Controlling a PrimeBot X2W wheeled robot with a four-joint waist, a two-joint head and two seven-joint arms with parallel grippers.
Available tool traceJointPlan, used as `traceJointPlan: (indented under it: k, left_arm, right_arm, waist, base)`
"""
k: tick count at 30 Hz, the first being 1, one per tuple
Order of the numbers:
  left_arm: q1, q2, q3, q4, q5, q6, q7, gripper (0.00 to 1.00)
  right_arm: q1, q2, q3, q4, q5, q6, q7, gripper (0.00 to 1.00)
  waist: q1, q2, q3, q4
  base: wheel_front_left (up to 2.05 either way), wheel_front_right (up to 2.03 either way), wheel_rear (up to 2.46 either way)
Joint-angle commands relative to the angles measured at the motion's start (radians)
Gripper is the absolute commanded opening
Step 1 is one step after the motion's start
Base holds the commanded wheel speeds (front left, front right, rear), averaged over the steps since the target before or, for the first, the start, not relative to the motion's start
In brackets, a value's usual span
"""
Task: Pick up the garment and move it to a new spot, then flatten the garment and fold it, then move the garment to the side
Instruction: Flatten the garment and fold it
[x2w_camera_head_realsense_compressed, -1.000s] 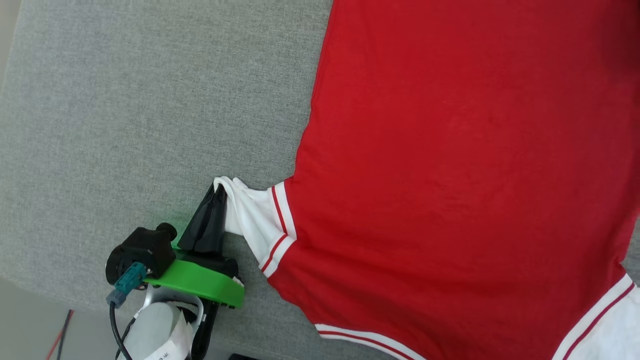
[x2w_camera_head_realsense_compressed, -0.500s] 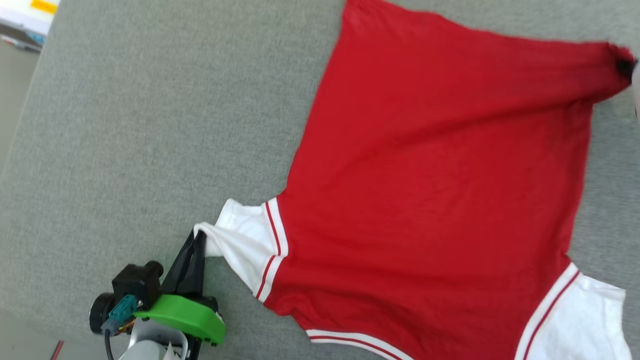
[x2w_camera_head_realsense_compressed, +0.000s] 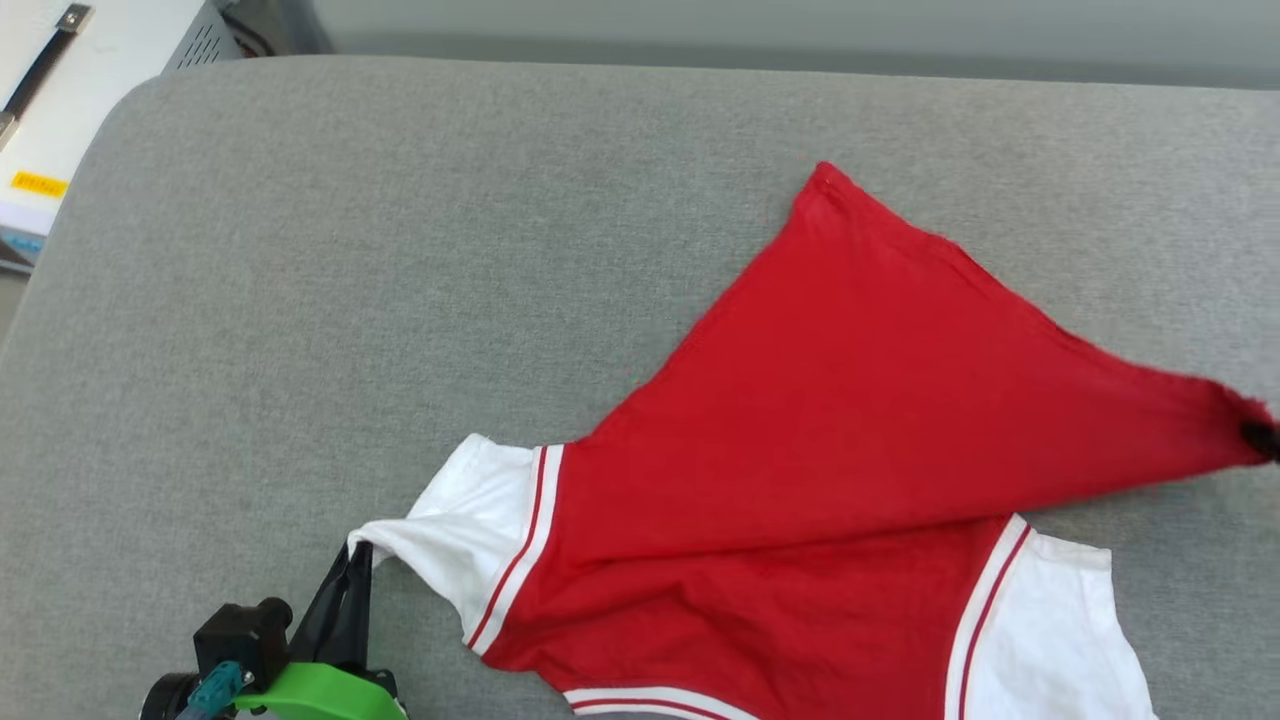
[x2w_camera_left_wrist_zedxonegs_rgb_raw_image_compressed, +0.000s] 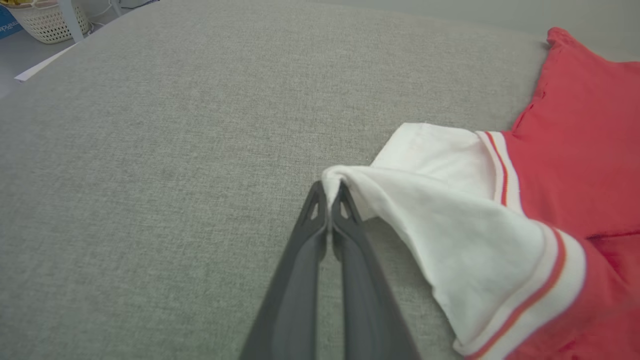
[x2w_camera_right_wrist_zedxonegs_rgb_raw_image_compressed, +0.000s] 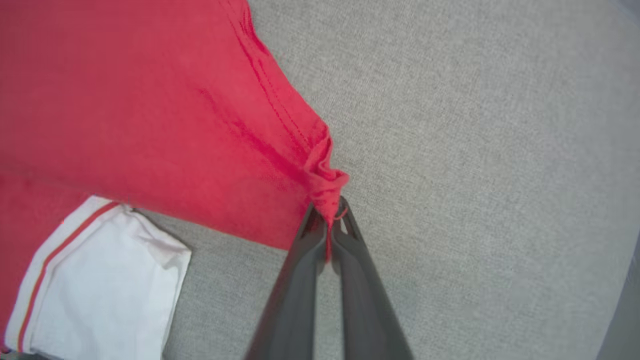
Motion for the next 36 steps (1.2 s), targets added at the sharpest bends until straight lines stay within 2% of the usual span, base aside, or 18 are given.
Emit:
traceJointPlan:
  k: [1, 7, 12, 20, 21, 22, 23, 24, 25, 28, 32, 33, 36]
  left_arm:
    - [0.018, 0.009, 0.007, 0.001, 0.004, 0.005, 0.001, 0.00]
    - [0.041, 0.015, 0.017, 0.011, 0.004, 0.007, 0.001, 0.00]
    - [0.043, 0.016, 0.007, 0.026, 0.006, 0.006, 0.001, 0.00]
    - [0.044, 0.019, 0.002, 0.037, 0.001, 0.004, 0.001, 0.00]
    - [0.045, 0.019, 0.003, 0.038, 0.001, 0.004, 0.001, 0.00]
    - [0.045, 0.019, 0.003, 0.039, 0.000, 0.003, 0.001, 0.00]
    - [0.046, 0.020, 0.002, 0.039, 0.000, 0.003, 0.001, 0.00]
    - [0.046, 0.020, 0.002, 0.040, 0.000, 0.003, 0.001, 0.00]
    - [0.051, 0.023, -0.001, 0.035, 0.003, 0.002, 0.001, 0.00]
    - [0.050, 0.025, -0.002, 0.028, 0.006, 0.002, 0.001, 0.00]
    - [0.046, 0.028, -0.003, 0.015, 0.008, 0.001, 0.001, 0.00]
    - [0.035, 0.029, -0.006, 0.006, 0.011, 0.001, 0.001, 0.00]
    - [0.016, 0.030, -0.015, -0.003, 0.017, 0.000, 0.001, 0.00]
  right_arm:
    - [0.057, -0.001, -0.022, -0.019, 0.004, -0.001, -0.006, 0.00]
    - [0.318, 0.043, -0.134, -0.081, -0.002, -0.001, 0.040, 0.00]
    - [0.493, 0.140, -0.215, -0.061, -0.015, -0.001, 0.070, 0.00]
    - [0.606, 0.263, -0.288, -0.033, -0.076, -0.001, 0.061, 0.00]
    - [0.604, 0.277, -0.302, -0.033, -0.088, -0.001, 0.047, 0.05]
    - [0.601, 0.287, -0.314, -0.034, -0.097, -0.001, 0.036, 0.35]
    - [0.595, 0.296, -0.330, -0.038, -0.109, -0.001, 0.023, 1.00]
    - [0.590, 0.300, -0.341, -0.044, -0.117, -0.001, 0.017, 1.00]
    - [0.539, 0.300, -0.447, -0.127, -0.164, -0.001, -0.038, 1.00]
    - [0.493, 0.298, -0.479, -0.186, -0.185, -0.001, -0.054, 1.00]
    - [0.410, 0.283, -0.484, -0.265, -0.203, -0.001, -0.031, 1.00]
    - [0.323, 0.269, -0.448, -0.299, -0.219, -0.001, 0.000, 1.00]
    - [0.208, 0.262, -0.380, -0.300, -0.226, -0.001, 0.043, 1.00]
  waist:
    - [0.0001, -0.0001, -0.051, -0.056]
    - [0.0001, -0.0001, -0.081, -0.082]
    - [0.0001, -0.0001, -0.096, -0.082]
    - [0.0001, -0.0001, -0.103, -0.078]
    - [0.0001, -0.0001, -0.104, -0.078]
    - [0.0001, -0.0001, -0.105, -0.079]
    - [0.0001, -0.0001, -0.107, -0.080]
    - [0.0001, -0.0001, -0.109, -0.080]
    - [0.0001, -0.0001, -0.124, -0.080]
    - [0.0001, -0.0001, -0.124, -0.077]
    - [0.0001, -0.0001, -0.112, -0.070]
    - [0.0001, -0.0001, -0.092, -0.063]
    - [0.0001, -0.0001, -0.062, -0.051]
  base:
    - [0.00, 0.00, 0.00]
    - [0.00, 0.00, 0.00]
    - [0.00, 0.00, 0.00]
    - [0.00, 0.00, 0.00]
    - [0.00, 0.00, 0.00]
    - [0.00, 0.00, 0.00]
    - [0.00, 0.00, 0.00]
    - [0.00, 0.00, 0.00]
    - [0.00, 0.00, 0.00]
    - [0.00, 0.00, 0.00]
    - [0.00, 0.00, 0.00]
    - [0.00, 0.00, 0.00]
    - [0.00, 0.00, 0.00]
